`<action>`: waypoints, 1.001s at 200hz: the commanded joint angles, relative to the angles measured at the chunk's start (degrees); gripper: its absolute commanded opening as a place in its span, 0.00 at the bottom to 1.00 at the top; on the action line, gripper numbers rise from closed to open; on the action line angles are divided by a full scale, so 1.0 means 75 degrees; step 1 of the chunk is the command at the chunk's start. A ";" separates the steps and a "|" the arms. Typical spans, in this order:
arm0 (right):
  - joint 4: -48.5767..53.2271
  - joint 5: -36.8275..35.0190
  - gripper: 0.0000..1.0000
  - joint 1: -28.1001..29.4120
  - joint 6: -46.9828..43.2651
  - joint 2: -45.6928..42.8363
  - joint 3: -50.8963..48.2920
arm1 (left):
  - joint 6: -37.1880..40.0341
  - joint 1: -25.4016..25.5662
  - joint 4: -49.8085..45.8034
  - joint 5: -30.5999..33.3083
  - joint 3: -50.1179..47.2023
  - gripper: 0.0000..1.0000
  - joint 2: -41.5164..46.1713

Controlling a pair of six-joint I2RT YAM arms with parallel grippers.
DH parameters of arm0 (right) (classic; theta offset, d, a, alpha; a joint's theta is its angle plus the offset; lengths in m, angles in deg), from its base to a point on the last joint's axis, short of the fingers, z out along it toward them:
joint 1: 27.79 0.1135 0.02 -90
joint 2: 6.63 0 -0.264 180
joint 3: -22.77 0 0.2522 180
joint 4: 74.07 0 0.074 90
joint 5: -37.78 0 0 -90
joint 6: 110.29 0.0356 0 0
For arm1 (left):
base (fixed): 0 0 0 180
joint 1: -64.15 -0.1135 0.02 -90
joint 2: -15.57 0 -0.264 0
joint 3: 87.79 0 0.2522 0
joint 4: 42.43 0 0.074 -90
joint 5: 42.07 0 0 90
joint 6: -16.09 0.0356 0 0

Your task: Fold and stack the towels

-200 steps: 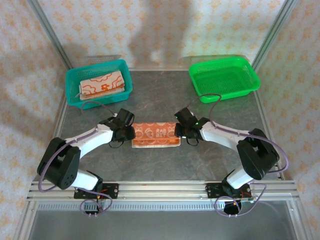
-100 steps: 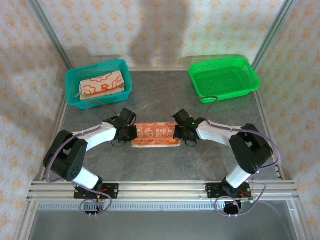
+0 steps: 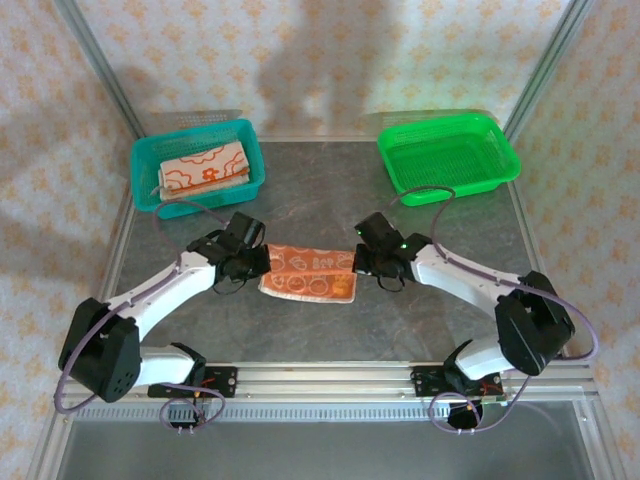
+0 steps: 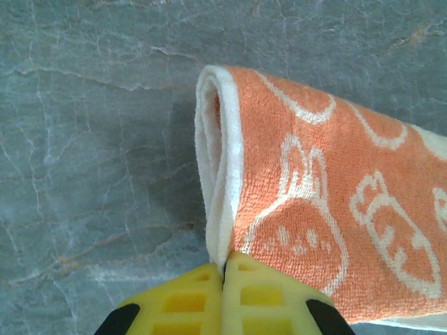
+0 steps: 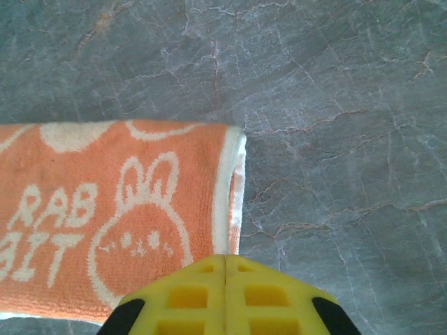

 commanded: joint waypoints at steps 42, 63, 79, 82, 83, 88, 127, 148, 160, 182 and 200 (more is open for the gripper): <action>0.0182 0.0040 0.00 0.0143 0.0207 -0.0282 -0.0146 | -0.0095 0.0054 -0.0606 0.0361 -0.0071 0.02 0.0127; 0.0041 0.0109 0.00 0.0173 0.0235 -0.0194 -0.0217 | -0.0034 0.0053 -0.0618 0.0459 -0.0068 0.02 -0.0028; -0.0109 0.0190 0.00 0.0208 0.0278 -0.0054 -0.0275 | -0.0010 0.0054 -0.0443 0.0536 -0.0176 0.01 -0.0189; -0.0144 0.0211 0.00 0.0222 0.0296 -0.0018 -0.0288 | -0.0001 0.0054 -0.0396 0.0551 -0.0215 0.01 -0.0229; -0.0161 0.0210 0.00 0.0224 0.0299 -0.0009 -0.0296 | 0.0000 0.0054 -0.0375 0.0558 -0.0224 0.01 -0.0245; -0.0234 0.0244 0.00 0.0253 0.0333 0.0048 -0.0324 | -0.0004 0.0054 -0.0297 0.0600 -0.0275 0.02 -0.0321; -0.0675 0.0206 0.00 0.0633 0.0562 0.0539 -0.0407 | 0.0054 0.0054 0.0086 0.0646 -0.0451 0.24 -0.1038; -0.0794 0.0230 0.00 0.0716 0.0622 0.0665 -0.0446 | 0.0094 0.0054 0.0116 0.0746 -0.0465 0.36 -0.1179; -0.0823 0.0212 0.00 0.0728 0.0631 0.0648 -0.0495 | 0.0127 0.0054 0.0103 0.0823 -0.0455 0.36 -0.1197; -0.0823 0.0183 0.00 0.0729 0.0608 0.0617 -0.0515 | 0.0174 0.0053 0.0069 0.0951 -0.0434 0.35 -0.1199; -0.0812 0.0186 0.00 0.0728 0.0612 0.0644 -0.0516 | 0.0189 0.0051 0.0064 0.0964 -0.0413 0.23 -0.1206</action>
